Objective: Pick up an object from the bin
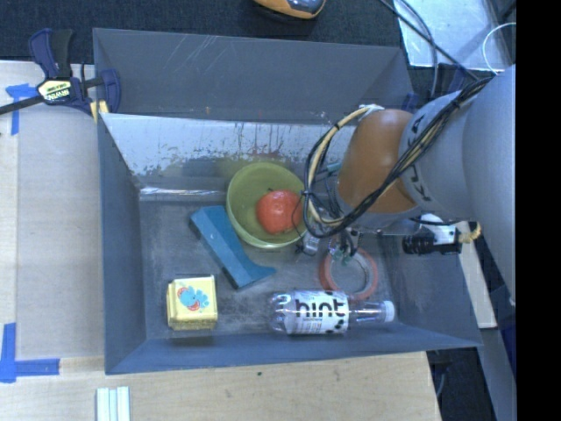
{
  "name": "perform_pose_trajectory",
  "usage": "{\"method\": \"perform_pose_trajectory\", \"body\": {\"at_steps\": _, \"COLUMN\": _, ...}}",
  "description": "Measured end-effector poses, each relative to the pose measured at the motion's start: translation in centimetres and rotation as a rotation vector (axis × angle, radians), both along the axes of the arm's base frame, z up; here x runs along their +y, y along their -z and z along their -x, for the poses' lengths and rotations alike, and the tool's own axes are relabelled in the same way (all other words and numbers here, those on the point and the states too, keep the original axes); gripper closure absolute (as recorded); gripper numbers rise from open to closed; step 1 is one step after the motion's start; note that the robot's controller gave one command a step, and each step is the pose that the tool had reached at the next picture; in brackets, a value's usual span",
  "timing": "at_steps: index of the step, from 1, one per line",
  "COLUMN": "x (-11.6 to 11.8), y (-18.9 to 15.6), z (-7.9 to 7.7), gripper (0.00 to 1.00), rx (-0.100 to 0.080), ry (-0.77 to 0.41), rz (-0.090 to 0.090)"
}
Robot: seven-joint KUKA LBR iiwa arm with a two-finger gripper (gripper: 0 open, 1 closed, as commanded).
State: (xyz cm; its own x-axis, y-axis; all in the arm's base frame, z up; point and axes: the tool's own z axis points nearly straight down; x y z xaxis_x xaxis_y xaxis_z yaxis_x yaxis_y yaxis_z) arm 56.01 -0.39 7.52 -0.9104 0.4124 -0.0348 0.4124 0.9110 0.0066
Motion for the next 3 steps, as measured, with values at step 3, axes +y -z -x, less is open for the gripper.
{"method": "perform_pose_trajectory", "body": {"at_steps": 3, "x": -1.1, "y": -3.9, "z": 1.1, "gripper": 1.00, "rx": 0.007, "ry": -0.190, "rz": 0.007}}
